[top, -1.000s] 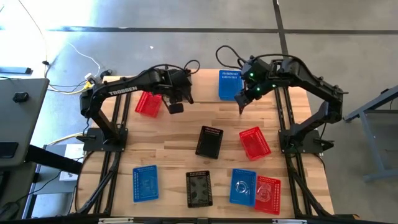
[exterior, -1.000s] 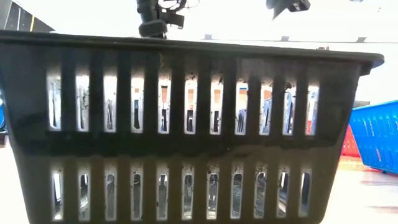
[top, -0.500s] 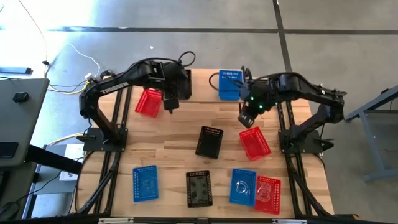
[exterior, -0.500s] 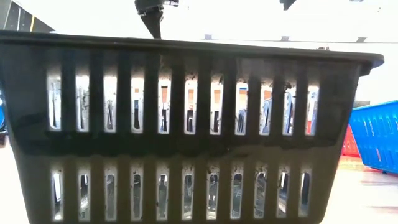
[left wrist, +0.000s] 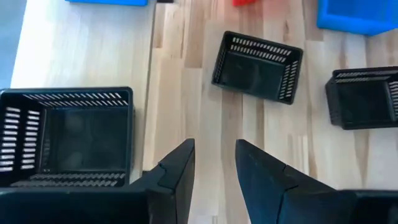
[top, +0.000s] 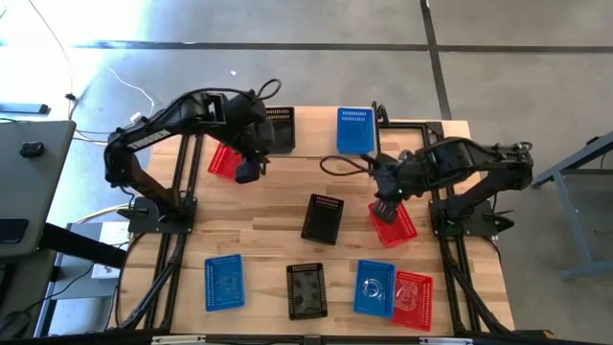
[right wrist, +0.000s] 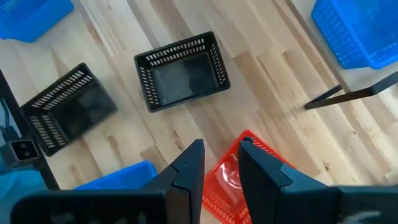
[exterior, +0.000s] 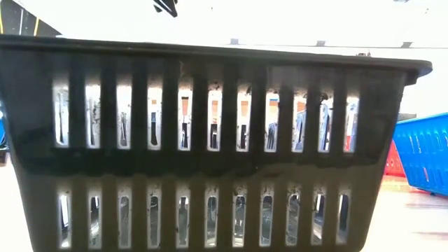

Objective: Stack baskets on shelf by color
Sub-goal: Put the middle red bin on the shelf

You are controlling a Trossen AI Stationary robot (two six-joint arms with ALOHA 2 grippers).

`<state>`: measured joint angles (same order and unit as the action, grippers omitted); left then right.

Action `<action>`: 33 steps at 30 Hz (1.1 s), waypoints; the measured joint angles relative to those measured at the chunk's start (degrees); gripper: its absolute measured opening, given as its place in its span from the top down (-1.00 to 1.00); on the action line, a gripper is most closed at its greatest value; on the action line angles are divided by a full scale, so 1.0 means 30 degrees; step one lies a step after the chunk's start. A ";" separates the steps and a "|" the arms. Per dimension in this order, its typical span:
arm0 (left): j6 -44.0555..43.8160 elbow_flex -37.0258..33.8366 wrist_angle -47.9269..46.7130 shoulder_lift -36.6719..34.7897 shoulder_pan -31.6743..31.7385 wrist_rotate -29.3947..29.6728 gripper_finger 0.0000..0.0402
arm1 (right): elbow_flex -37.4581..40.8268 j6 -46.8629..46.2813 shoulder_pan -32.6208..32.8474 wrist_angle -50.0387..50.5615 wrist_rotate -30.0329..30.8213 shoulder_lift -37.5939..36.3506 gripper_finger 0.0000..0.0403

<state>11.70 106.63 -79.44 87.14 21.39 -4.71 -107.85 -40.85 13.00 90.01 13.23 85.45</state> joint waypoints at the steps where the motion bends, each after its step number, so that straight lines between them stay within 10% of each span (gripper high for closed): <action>1: -0.0150 0.0000 -0.0050 -0.0101 -0.0129 0.0003 0.47 | 0.0119 -0.0425 0.0232 -0.0042 0.0121 -0.0008 0.59; 15: -0.1233 -0.5408 0.2682 -0.3067 -0.1189 -0.0051 0.49 | 0.5343 -0.3863 0.2894 -0.1187 -0.2486 -0.0001 0.59; 33: -0.4009 -0.6666 0.4632 -0.3783 -0.1815 0.0051 0.49 | 1.2821 0.2299 0.5145 -0.3877 -0.4112 -0.2770 0.59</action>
<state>-0.32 86.63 -65.54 75.79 15.94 -4.56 -69.39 -33.95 28.44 78.38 0.89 77.14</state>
